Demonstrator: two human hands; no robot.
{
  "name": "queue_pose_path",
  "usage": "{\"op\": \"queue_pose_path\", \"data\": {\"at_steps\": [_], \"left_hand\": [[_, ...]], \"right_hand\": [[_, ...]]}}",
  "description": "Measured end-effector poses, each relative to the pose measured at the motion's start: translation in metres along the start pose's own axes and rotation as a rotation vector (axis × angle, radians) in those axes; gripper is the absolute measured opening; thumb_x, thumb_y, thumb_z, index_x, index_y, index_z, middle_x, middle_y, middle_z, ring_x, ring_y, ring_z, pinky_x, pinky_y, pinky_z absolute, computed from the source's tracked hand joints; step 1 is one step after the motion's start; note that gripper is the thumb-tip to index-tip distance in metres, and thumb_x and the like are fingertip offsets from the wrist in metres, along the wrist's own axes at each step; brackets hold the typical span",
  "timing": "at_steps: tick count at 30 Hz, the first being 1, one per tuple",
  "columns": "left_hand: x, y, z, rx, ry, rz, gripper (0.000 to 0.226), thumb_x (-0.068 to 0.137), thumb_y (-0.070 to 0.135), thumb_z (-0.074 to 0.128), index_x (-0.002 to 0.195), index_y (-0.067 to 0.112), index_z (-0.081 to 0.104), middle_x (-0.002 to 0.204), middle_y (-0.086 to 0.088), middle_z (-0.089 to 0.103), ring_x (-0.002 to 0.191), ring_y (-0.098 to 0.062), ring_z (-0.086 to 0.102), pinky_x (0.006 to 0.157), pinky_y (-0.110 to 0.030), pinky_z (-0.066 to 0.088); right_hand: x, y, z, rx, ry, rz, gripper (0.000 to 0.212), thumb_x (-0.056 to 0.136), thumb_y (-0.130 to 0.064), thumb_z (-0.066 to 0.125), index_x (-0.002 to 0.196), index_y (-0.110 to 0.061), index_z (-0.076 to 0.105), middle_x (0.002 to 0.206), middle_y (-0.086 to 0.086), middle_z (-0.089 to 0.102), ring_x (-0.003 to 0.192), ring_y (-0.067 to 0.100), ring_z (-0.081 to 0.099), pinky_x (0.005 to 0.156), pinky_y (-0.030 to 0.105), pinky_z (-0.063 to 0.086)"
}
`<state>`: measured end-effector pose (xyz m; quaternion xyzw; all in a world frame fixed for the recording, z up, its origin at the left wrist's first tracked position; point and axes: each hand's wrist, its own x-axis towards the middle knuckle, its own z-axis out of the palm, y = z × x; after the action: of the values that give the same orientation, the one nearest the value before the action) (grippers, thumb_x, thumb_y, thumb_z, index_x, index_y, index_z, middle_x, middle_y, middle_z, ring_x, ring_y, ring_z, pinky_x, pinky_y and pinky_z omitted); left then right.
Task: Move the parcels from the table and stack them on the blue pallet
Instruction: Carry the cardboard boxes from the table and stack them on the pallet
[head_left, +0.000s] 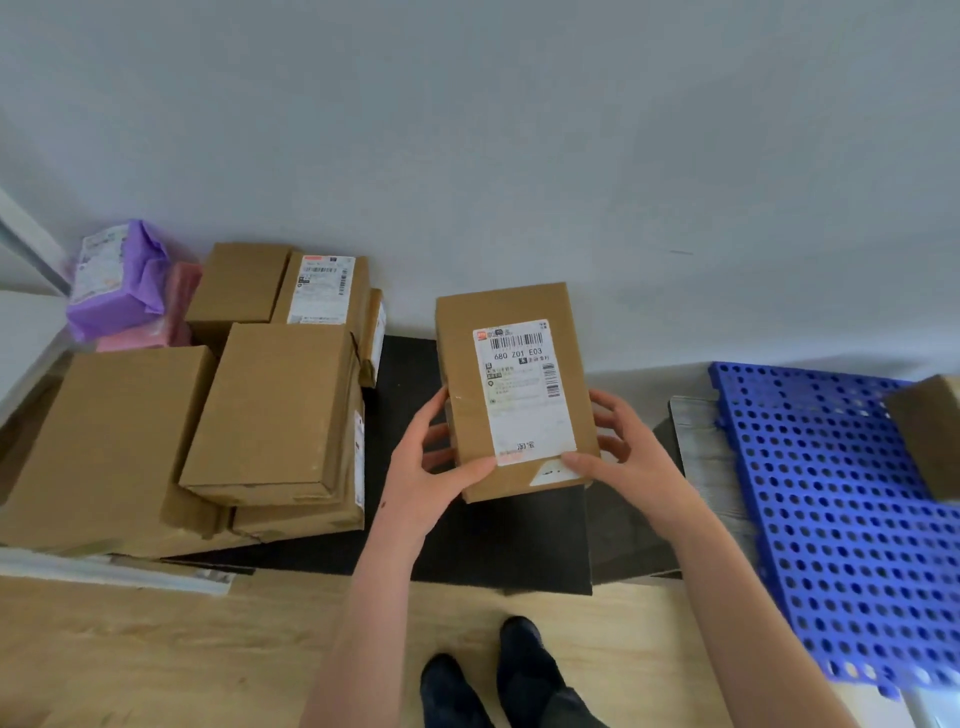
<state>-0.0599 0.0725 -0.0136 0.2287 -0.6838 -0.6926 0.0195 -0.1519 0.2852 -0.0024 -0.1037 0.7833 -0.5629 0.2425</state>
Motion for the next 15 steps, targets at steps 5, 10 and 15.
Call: {"op": "queue_pose_path", "data": {"at_steps": [5,10,15], "left_hand": [[-0.003,0.006,0.005,0.048,-0.117,0.051,0.080,0.072,0.019,0.080,0.133,0.045,0.036,0.128,0.007,0.052,0.117,-0.014,0.052,0.097,-0.048,0.047],[-0.012,0.010,0.022,0.068,-0.203,0.080,0.083,0.071,0.020,0.080,0.137,0.041,0.036,0.130,0.009,0.052,0.118,-0.013,0.051,0.099,-0.047,0.046],[-0.022,0.018,0.048,0.100,-0.282,0.119,0.085,0.070,0.020,0.080,0.139,0.040,0.035,0.128,0.011,0.054,0.116,-0.011,0.053,0.097,-0.047,0.048]], "right_hand": [[-0.027,-0.004,-0.008,0.053,0.064,-0.021,0.071,0.065,-0.031,0.080,0.124,-0.047,0.043,0.123,-0.012,0.058,0.108,0.008,0.061,0.083,0.031,0.057],[-0.056,-0.004,-0.024,0.051,0.111,-0.034,0.077,0.065,-0.031,0.078,0.130,-0.046,0.041,0.122,-0.010,0.058,0.109,0.007,0.061,0.083,0.030,0.057],[-0.085,0.002,-0.052,0.053,0.146,-0.037,0.081,0.062,-0.036,0.079,0.131,-0.052,0.040,0.115,-0.020,0.061,0.108,0.004,0.061,0.091,0.037,0.054]]}}
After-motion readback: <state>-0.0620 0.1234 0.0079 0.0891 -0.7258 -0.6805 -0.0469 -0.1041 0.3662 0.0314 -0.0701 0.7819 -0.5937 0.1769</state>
